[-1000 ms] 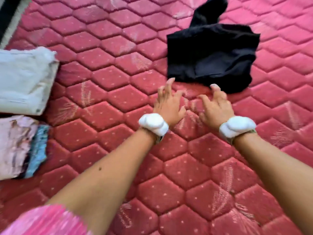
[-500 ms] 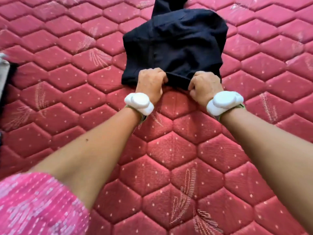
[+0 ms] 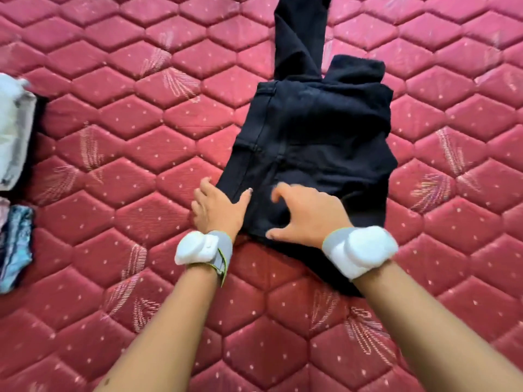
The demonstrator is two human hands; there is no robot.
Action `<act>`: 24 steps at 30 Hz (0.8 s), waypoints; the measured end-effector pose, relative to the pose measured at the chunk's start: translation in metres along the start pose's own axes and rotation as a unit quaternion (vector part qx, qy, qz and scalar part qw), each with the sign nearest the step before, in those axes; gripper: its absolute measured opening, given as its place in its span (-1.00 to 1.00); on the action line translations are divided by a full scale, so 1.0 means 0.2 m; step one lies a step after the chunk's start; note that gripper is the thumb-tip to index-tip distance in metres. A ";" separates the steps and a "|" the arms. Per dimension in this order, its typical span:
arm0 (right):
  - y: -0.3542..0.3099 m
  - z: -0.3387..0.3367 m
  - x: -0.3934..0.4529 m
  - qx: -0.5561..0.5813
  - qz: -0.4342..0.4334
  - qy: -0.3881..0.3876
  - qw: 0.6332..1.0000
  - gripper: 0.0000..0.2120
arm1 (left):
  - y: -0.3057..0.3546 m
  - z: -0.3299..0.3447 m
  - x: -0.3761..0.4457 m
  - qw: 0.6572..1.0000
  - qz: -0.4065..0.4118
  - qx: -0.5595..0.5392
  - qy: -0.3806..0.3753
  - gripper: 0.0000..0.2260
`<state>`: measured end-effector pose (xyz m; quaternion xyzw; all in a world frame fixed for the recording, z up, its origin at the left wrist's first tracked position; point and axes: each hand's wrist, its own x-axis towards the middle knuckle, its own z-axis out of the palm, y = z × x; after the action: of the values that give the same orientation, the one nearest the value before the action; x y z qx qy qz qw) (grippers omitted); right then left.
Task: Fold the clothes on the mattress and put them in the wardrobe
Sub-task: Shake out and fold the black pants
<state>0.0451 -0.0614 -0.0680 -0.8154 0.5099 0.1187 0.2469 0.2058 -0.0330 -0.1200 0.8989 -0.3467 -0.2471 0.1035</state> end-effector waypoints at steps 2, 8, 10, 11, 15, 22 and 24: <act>-0.14 0.07 0.01 -0.043 -0.034 0.060 0.997 -0.02 | -0.02 -0.07 0.06 0.991 0.024 -0.071 -0.113 -0.46; -0.41 0.12 0.03 0.117 0.075 0.134 0.981 -0.50 | -0.11 -0.29 -0.01 0.877 0.098 -0.343 -0.322 -0.91; -0.41 0.13 -0.02 0.220 0.150 0.111 0.957 -0.71 | -0.18 -0.34 -0.06 0.831 0.073 -0.408 -0.372 -0.87; -0.41 0.13 -0.06 0.285 0.170 0.094 0.939 -0.81 | -0.23 -0.35 -0.09 0.822 0.081 -0.426 -0.369 -0.85; -0.52 0.08 -0.19 0.456 0.145 -0.010 0.878 -0.78 | -0.43 -0.37 -0.09 0.937 0.240 -0.208 -0.146 -0.36; -0.92 -0.06 -0.46 0.620 0.166 -0.234 0.730 -0.73 | -0.64 -0.92 -0.11 0.779 0.240 -0.066 -0.576 -0.52; -1.00 -0.10 -0.47 0.718 0.135 -0.197 0.654 -0.69 | -0.70 -1.06 -0.15 0.784 0.169 -0.199 -0.563 -0.54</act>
<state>0.1791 0.0726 0.0463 -0.2636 0.4805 -0.0946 0.8311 0.3751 0.0932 0.0222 0.4863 -0.4328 -0.7516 0.1064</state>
